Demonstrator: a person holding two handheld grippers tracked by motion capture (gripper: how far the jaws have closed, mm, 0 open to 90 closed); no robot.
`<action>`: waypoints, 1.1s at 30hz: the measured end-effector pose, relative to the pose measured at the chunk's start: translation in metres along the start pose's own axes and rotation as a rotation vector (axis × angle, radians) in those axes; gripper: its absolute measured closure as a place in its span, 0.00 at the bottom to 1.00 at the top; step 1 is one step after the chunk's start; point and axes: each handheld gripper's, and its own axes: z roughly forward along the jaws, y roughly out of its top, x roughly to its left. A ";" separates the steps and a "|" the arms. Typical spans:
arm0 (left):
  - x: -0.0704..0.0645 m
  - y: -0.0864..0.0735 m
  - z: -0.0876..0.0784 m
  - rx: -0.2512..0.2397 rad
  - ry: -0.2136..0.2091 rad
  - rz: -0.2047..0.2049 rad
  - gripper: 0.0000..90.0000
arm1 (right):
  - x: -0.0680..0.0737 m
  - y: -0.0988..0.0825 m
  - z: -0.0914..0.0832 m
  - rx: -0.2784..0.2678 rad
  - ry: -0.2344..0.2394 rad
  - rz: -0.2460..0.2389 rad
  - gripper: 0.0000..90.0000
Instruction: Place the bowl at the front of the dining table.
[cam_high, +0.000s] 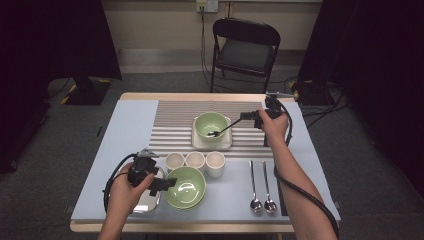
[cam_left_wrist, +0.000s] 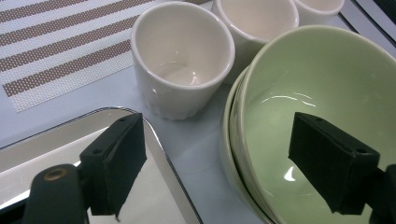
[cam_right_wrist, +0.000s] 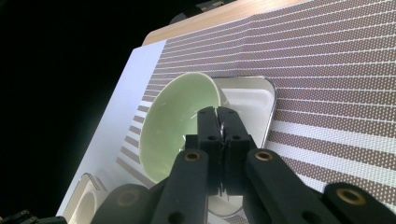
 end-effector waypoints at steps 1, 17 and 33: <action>0.000 0.000 0.000 0.001 0.001 0.000 0.20 | 0.000 0.000 0.000 0.002 0.001 0.001 0.99; 0.001 -0.001 0.000 0.005 0.005 0.002 0.20 | 0.002 -0.002 0.004 0.002 -0.004 -0.003 0.99; 0.001 -0.001 0.002 0.008 0.008 0.000 0.20 | 0.002 -0.005 0.007 0.005 -0.006 -0.001 0.99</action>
